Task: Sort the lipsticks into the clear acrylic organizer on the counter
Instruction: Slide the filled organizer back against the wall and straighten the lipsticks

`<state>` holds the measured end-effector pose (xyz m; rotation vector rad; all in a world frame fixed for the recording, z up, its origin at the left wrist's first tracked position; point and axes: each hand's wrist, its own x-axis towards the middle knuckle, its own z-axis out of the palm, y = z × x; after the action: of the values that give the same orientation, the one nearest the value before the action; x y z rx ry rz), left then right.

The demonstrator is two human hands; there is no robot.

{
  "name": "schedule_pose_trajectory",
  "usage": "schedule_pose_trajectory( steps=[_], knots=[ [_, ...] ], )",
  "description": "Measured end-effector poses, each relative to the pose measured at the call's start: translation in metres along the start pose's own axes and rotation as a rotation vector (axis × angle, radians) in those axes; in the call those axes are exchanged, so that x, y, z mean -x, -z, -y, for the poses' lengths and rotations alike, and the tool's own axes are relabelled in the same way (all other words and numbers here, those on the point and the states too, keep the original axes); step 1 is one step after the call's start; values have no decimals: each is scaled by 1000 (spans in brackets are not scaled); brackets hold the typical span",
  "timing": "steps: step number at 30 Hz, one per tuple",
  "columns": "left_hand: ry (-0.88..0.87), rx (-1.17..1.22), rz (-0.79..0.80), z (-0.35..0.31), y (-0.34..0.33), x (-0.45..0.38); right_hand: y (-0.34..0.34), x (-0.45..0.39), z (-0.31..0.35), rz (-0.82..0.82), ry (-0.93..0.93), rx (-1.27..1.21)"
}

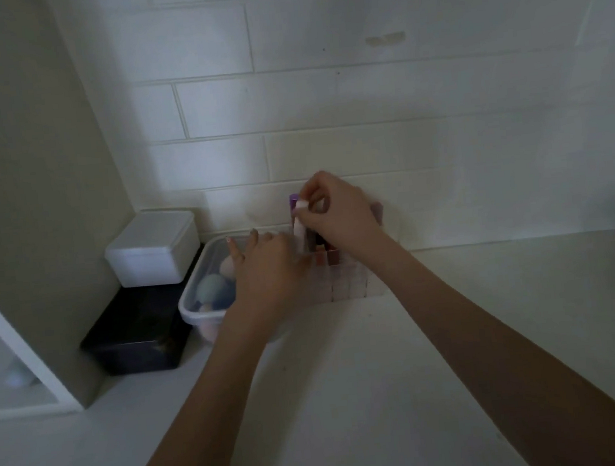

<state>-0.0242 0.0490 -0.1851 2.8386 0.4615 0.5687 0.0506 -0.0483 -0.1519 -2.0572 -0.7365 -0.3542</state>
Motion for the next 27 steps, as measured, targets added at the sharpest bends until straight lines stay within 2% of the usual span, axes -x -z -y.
schedule_pose_trajectory(
  steps=[3,5,8,10,13,17,19,24,27],
  knots=[
    [-40,380,-149,0,4,-1,18,9,6,-31,-60,-491],
    [15,696,-147,2,9,-5,24,13,2,10,-115,-621],
    [154,1210,2,5,24,-8,26,18,-9,107,-164,-562],
    [122,1331,105,5,33,-9,22,21,-13,150,-74,-359],
    [54,1234,104,6,35,-12,18,18,-4,209,130,-83],
    [56,791,-75,14,27,-23,19,6,9,335,235,152],
    [53,655,-80,16,26,-26,14,1,6,332,268,252],
    [9,470,-35,11,22,-29,11,-2,-8,370,248,276],
    [-55,433,-73,8,24,-27,13,0,-19,324,204,192]
  ],
)
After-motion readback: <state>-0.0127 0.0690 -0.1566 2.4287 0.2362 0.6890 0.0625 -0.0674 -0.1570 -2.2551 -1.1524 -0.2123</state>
